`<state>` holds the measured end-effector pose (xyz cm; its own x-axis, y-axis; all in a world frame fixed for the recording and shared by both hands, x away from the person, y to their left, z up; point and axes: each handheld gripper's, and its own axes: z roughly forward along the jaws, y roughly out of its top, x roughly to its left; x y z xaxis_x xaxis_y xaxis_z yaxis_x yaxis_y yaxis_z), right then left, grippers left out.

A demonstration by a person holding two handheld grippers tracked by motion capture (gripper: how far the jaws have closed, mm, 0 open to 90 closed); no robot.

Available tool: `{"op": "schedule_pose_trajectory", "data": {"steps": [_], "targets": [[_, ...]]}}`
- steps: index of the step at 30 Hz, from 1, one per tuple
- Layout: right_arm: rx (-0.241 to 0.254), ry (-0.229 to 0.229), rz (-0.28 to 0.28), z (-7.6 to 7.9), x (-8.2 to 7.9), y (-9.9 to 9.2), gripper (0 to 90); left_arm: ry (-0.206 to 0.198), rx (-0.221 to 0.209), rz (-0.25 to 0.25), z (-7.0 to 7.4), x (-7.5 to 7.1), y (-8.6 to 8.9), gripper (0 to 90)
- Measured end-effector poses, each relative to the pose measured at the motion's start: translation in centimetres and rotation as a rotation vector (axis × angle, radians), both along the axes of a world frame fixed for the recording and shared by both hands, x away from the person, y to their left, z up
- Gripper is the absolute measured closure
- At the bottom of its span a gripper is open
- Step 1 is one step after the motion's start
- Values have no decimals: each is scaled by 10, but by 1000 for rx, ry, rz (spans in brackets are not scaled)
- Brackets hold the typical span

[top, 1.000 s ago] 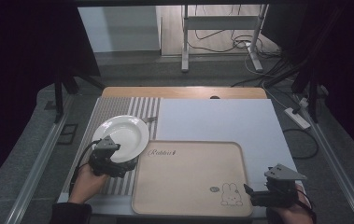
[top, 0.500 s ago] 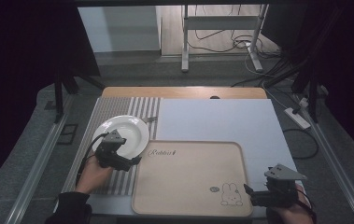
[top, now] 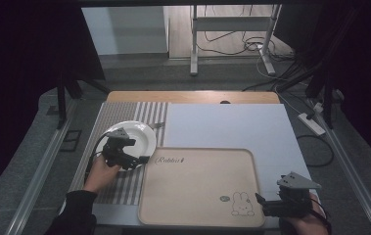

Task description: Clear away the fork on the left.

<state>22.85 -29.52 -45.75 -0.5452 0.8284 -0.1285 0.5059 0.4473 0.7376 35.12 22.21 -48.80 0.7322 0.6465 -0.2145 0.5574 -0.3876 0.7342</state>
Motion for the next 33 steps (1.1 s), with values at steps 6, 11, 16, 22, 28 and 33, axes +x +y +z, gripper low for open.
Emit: {"op": "schedule_pose_trajectory", "data": {"steps": [6,11,16,22,28,33], "targets": [[2,1,-2,0,0,0,0,19,-12,9,0,10,0,0],[1,1,-1,0,0,0,0,13,-13,4,2,23,-2,0],[0,1,0,0,0,0,0,23,-3,0,3,33,-5,0],[0,3,0,0,0,0,0,42,17,7,2,47,-12,0],[0,3,1,0,0,0,0,66,27,26,1,58,-16,8],[-1,4,3,0,0,0,0,72,24,22,1,72,-19,15]]}}
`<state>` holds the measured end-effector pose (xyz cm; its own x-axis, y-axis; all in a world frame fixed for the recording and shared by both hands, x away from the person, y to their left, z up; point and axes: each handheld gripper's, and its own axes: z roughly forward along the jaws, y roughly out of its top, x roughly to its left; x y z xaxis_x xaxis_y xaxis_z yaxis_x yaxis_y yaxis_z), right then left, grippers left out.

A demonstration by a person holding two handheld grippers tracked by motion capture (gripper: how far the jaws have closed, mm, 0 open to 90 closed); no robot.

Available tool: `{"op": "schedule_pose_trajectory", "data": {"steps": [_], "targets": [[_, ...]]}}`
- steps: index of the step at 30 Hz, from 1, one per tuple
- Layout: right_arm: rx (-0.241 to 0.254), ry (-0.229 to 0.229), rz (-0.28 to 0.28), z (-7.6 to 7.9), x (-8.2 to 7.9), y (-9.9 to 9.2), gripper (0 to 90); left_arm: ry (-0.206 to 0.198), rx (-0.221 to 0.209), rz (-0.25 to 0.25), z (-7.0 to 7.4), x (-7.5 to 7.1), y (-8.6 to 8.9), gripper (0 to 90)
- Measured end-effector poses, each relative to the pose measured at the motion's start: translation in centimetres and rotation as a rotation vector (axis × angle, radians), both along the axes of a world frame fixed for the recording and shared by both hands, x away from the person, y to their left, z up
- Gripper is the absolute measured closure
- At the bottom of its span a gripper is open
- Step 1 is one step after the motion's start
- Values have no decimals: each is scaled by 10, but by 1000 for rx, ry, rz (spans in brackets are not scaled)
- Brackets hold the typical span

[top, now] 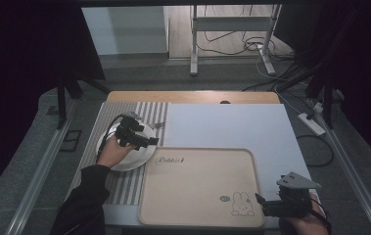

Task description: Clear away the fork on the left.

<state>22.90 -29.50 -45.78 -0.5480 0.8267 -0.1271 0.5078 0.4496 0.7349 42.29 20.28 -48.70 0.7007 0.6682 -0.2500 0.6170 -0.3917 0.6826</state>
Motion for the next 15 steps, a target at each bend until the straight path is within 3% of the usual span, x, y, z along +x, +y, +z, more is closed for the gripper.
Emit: {"op": "schedule_pose_trajectory", "data": {"steps": [4,10,11,15], "targets": [[0,0,0,0,0,0,0,0,10,-2,0,6,-2,26],[1,1,1,0,0,0,0,7,62,3,1,17,-7,187],[0,1,2,0,0,0,0,4,67,5,1,21,-7,260],[0,1,3,0,0,0,0,4,76,-2,2,28,-8,362]]}}
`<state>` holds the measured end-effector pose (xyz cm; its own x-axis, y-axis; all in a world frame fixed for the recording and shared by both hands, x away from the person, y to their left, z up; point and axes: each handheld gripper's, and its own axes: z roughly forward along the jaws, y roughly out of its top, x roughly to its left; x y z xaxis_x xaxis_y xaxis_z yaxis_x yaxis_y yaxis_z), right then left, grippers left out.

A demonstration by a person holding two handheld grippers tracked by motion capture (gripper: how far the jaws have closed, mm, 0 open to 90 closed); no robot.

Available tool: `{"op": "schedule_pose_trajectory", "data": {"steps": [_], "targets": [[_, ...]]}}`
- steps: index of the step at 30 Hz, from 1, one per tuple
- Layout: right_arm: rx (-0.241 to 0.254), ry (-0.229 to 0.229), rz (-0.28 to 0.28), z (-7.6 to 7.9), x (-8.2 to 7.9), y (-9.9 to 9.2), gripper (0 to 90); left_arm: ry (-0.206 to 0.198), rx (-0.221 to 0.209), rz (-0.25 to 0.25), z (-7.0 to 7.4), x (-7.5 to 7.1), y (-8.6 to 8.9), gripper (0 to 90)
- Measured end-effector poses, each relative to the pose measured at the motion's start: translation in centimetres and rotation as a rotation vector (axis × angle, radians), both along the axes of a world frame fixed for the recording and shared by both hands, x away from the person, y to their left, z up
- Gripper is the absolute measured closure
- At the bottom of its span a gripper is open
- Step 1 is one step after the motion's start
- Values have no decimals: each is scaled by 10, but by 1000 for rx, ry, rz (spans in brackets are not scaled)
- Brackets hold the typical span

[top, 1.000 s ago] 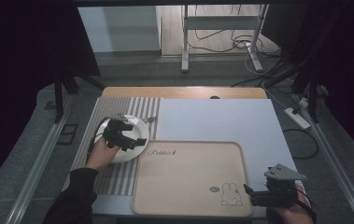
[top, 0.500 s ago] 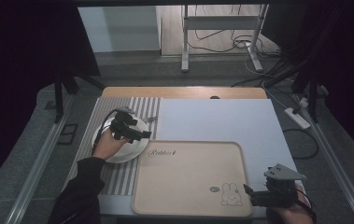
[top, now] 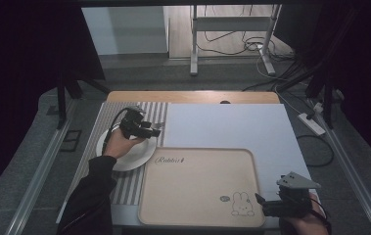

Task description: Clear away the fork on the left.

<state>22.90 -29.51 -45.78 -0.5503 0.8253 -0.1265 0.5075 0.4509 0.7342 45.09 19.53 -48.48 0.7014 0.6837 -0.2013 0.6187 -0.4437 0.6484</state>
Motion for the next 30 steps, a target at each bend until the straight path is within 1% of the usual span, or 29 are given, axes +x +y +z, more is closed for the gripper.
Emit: {"op": "schedule_pose_trajectory", "data": {"steps": [1,2,3,4,5,6,7,8,9,11,12,13,14,15,16,17,20,23,24,27,28,30], "targets": [[0,0,1,0,0,0,0,0,13,-2,0,2,0,386],[-1,0,2,0,0,0,0,1,20,-9,0,5,0,467],[-1,0,2,0,0,0,0,0,35,-12,0,10,-1,498],[-1,0,2,0,0,0,0,0,35,-12,0,10,-1,533],[-1,0,2,0,0,0,0,2,41,-12,0,13,-2,533],[0,0,2,0,0,0,0,4,54,-14,-1,18,-2,617],[0,0,2,0,0,0,0,6,64,-13,-1,20,-2,652],[0,0,2,0,0,0,0,6,64,-13,-1,20,-2,697],[1,0,2,0,0,0,0,12,74,-15,-3,25,-3,754],[1,1,2,0,0,0,0,23,79,-16,-6,30,-5,833],[1,1,2,0,0,0,0,23,79,-16,-6,30,-5,867],[2,1,2,0,0,0,0,25,88,-22,-8,32,-6,867],[3,0,1,0,0,0,0,25,100,-23,-10,33,-8,889],[3,0,1,0,0,0,0,33,105,-24,-12,35,-10,889],[3,1,2,0,0,0,0,45,124,-37,-16,39,-15,889],[3,1,2,0,0,0,0,45,124,-37,-16,39,-15,889],[4,1,2,0,0,0,0,59,140,-37,-22,44,-21,890],[5,1,2,0,0,-1,0,78,164,-30,-29,49,-25,889],[6,1,2,0,0,-1,0,81,179,-31,-31,50,-26,889],[6,1,2,0,0,-1,0,92,186,-30,-36,54,-27,889],[6,1,2,0,0,-1,0,90,182,-21,-36,55,-26,889],[7,2,3,0,0,-1,0,96,189,-6,-35,59,-26,889]]}}
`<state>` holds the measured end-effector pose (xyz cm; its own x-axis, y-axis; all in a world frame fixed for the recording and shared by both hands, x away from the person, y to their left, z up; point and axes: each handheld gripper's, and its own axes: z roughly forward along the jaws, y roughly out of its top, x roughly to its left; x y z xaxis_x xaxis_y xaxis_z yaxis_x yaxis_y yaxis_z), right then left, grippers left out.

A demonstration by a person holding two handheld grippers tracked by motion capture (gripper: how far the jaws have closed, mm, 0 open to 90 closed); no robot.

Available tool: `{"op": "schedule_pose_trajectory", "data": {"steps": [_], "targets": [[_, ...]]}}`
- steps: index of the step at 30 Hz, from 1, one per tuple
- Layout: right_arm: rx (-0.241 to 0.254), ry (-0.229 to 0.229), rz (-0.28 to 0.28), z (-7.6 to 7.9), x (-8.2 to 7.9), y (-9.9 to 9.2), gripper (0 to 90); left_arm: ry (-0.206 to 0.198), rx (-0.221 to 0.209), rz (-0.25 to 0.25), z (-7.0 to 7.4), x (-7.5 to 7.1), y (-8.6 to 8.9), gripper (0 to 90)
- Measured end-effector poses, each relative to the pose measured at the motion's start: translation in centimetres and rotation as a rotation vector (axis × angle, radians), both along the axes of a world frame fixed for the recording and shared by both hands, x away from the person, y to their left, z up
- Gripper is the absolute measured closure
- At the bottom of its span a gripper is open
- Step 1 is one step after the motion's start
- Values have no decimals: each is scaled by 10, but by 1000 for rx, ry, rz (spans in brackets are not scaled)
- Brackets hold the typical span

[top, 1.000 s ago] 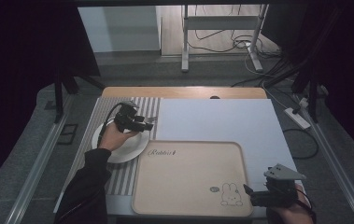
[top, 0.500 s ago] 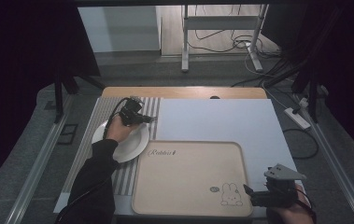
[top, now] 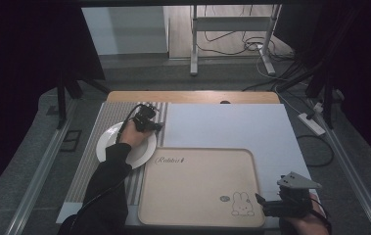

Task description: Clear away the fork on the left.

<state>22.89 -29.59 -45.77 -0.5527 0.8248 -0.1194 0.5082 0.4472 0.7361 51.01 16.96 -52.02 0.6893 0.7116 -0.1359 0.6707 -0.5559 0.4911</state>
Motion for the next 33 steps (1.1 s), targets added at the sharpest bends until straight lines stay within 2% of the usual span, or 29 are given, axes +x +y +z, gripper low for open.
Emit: {"op": "schedule_pose_trajectory", "data": {"steps": [3,4,13,18,21,22,23,24,26,27,28,30,31,32,33], "targets": [[0,0,0,0,0,0,0,2,12,12,1,3,0,890],[-1,0,1,0,0,0,0,-1,33,26,2,6,0,890],[3,1,2,0,0,0,0,12,38,56,3,23,2,890],[4,2,4,0,0,0,0,14,88,63,6,33,-3,890],[5,1,4,0,0,-1,0,20,92,69,6,35,-3,890],[6,1,4,0,0,-1,0,50,54,71,7,36,-1,890],[6,1,4,0,0,-1,0,50,54,71,7,36,-1,889],[7,2,4,0,0,-1,0,56,22,70,8,36,1,889],[8,2,2,0,0,-1,0,32,-18,71,16,34,10,886],[8,2,2,0,0,-1,0,32,-18,71,16,34,10,845],[8,2,2,0,0,-1,0,23,-21,75,18,34,12,845],[5,3,3,0,0,0,0,-8,-8,87,24,33,21,696],[5,3,3,0,0,0,0,-8,-8,87,24,33,21,642],[3,2,3,0,0,0,0,-20,-7,92,25,33,24,642],[2,2,3,0,0,0,0,-29,-6,93,26,33,27,587]]}}
